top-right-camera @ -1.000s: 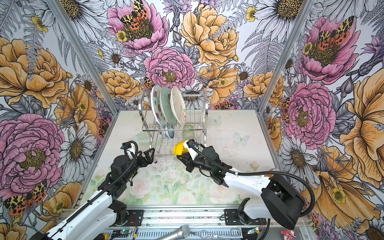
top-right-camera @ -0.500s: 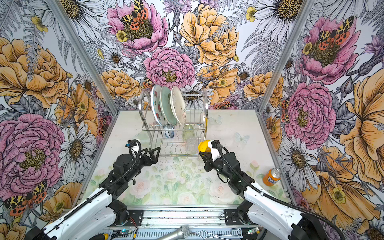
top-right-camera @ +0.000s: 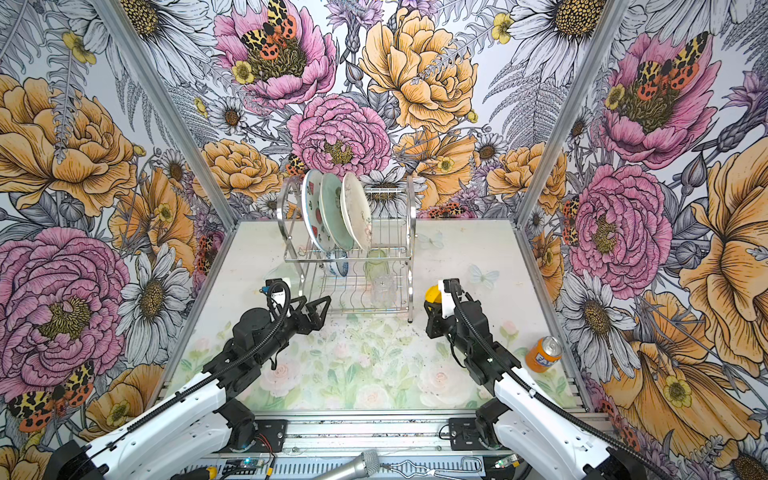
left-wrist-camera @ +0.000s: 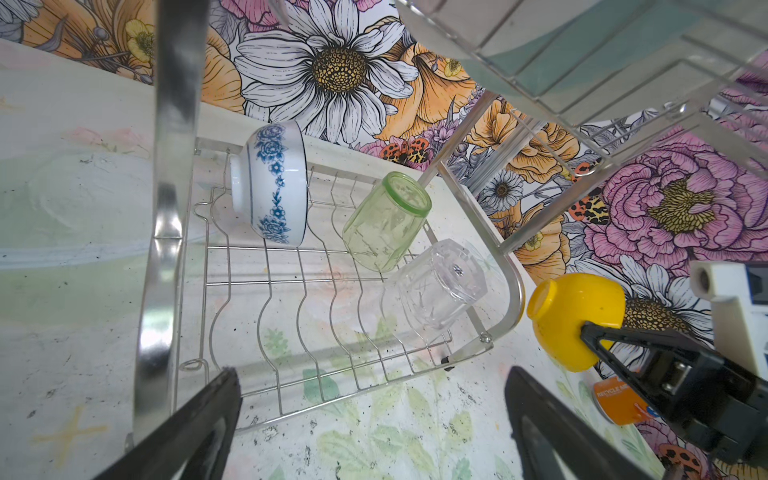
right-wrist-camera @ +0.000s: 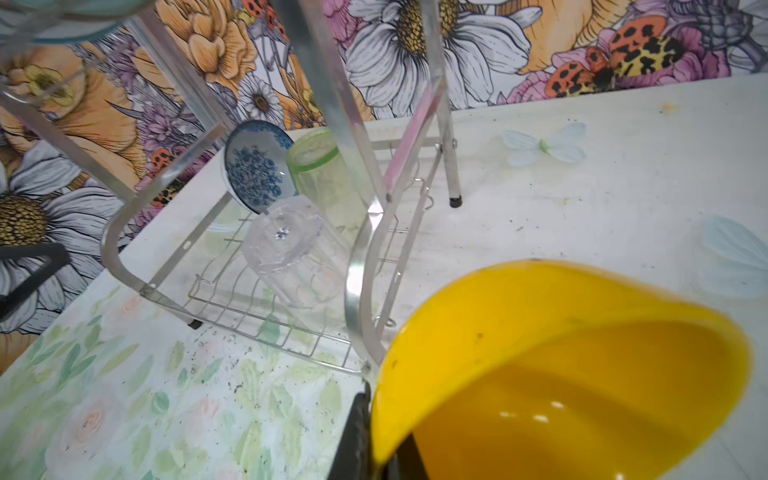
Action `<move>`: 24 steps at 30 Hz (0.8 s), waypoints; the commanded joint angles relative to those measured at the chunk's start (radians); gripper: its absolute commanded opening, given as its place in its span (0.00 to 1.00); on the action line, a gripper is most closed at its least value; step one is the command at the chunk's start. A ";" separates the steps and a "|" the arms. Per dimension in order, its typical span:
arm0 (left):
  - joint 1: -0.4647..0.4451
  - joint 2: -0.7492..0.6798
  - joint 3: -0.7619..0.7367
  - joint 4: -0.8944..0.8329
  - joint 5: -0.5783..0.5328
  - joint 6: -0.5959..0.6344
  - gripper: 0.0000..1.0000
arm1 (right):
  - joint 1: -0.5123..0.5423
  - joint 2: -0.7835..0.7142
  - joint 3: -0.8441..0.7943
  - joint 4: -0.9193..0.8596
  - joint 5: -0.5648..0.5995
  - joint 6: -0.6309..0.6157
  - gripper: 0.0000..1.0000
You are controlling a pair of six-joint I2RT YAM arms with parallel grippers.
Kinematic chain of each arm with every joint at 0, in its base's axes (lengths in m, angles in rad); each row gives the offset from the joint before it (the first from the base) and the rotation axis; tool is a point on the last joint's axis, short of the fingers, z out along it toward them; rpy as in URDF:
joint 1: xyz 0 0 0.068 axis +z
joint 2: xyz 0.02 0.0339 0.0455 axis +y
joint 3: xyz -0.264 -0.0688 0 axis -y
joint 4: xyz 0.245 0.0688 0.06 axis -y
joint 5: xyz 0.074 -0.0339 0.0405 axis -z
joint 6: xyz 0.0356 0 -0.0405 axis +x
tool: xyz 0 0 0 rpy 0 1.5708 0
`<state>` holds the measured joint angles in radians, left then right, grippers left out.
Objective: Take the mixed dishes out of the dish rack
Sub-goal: 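Set the yellow bowl on the table beside the rack with the right gripper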
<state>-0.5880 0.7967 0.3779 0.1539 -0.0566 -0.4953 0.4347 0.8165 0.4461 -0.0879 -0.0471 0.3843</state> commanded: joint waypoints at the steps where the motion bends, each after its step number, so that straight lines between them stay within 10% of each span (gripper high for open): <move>1: -0.019 0.008 0.017 0.049 -0.027 0.010 0.99 | -0.026 0.042 0.106 -0.104 0.082 -0.014 0.00; 24: -0.066 0.014 0.004 0.102 -0.038 0.007 0.99 | -0.225 0.596 0.597 -0.696 0.093 -0.126 0.00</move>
<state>-0.6460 0.8326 0.3779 0.2298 -0.0704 -0.4953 0.2089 1.3865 0.9985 -0.7074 0.0269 0.2913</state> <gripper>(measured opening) 0.988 0.087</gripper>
